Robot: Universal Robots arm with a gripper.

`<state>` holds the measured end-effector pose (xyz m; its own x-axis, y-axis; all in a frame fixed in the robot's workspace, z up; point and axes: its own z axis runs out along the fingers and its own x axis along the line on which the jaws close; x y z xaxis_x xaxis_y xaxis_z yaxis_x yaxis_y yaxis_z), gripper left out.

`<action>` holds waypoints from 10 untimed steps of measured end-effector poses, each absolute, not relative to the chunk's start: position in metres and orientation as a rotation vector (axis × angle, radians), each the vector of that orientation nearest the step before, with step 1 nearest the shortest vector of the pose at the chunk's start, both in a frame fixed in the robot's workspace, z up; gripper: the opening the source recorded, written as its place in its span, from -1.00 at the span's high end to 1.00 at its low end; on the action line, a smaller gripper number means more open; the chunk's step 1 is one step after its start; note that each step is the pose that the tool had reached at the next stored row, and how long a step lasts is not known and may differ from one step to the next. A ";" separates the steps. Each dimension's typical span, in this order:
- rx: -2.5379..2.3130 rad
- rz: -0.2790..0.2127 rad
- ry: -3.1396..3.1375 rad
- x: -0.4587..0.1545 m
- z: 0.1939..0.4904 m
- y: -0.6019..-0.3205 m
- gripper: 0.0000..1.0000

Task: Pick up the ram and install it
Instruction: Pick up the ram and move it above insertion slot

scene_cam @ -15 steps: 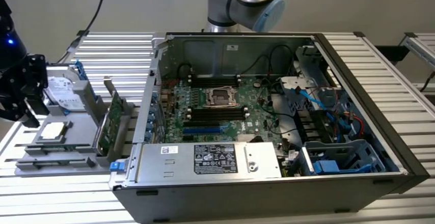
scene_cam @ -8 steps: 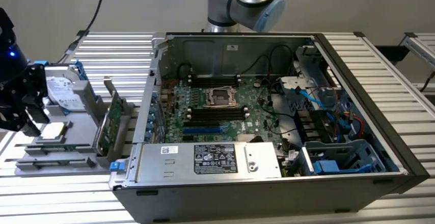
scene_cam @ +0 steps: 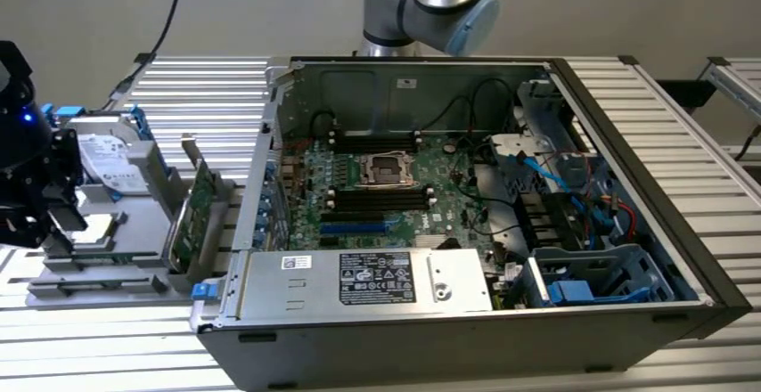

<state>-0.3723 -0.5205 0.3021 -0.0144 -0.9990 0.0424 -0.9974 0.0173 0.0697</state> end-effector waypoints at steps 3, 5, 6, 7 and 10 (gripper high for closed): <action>2.173 -0.037 -2.157 -0.372 0.297 -0.523 0.28; 2.187 -0.038 -2.143 -0.373 0.293 -0.524 0.28; 2.193 -0.038 -2.137 -0.373 0.291 -0.524 0.28; 2.197 -0.038 -2.133 -0.373 0.289 -0.524 0.28; 2.209 -0.037 -2.121 -0.375 0.284 -0.525 0.28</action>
<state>-0.3749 -0.5254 0.2839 0.0419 -0.9984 0.0374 -0.9965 -0.0390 0.0740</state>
